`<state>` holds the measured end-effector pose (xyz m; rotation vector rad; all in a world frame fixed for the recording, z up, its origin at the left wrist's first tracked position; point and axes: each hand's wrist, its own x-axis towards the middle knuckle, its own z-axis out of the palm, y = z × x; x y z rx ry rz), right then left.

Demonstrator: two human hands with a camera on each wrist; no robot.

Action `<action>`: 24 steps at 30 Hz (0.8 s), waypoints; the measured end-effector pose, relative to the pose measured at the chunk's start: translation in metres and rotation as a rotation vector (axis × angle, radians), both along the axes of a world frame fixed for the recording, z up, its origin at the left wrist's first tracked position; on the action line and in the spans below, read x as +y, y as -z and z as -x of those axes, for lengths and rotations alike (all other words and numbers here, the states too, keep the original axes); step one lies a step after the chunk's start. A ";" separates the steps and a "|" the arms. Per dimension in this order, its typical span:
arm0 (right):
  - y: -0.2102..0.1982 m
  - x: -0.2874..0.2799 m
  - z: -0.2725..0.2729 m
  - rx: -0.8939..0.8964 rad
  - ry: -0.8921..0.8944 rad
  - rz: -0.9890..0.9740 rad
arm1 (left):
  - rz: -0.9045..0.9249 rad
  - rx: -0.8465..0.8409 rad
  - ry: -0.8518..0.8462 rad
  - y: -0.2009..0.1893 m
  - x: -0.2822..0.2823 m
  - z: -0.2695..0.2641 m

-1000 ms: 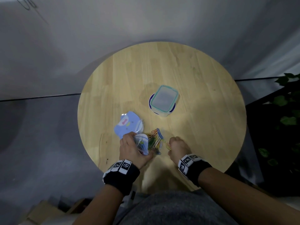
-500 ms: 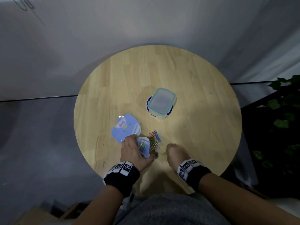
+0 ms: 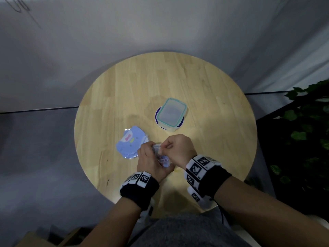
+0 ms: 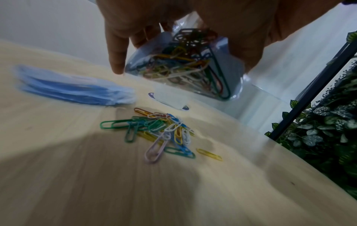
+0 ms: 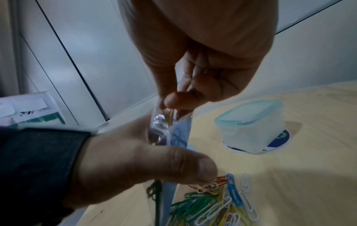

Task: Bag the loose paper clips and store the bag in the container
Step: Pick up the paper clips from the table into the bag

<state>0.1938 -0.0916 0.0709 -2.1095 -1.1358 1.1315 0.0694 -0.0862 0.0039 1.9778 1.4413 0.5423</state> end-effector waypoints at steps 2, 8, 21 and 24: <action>0.000 -0.002 -0.001 0.069 0.025 -0.011 | 0.015 -0.004 -0.015 0.000 0.000 -0.001; 0.004 0.000 -0.013 0.136 0.157 -0.109 | 0.058 0.026 -0.013 -0.003 0.002 0.002; 0.085 0.002 -0.012 -0.505 -0.855 0.141 | 0.097 0.097 -0.138 0.001 0.000 0.040; 0.086 0.000 -0.012 -0.534 -0.849 0.085 | 0.121 0.115 -0.131 0.002 -0.002 0.043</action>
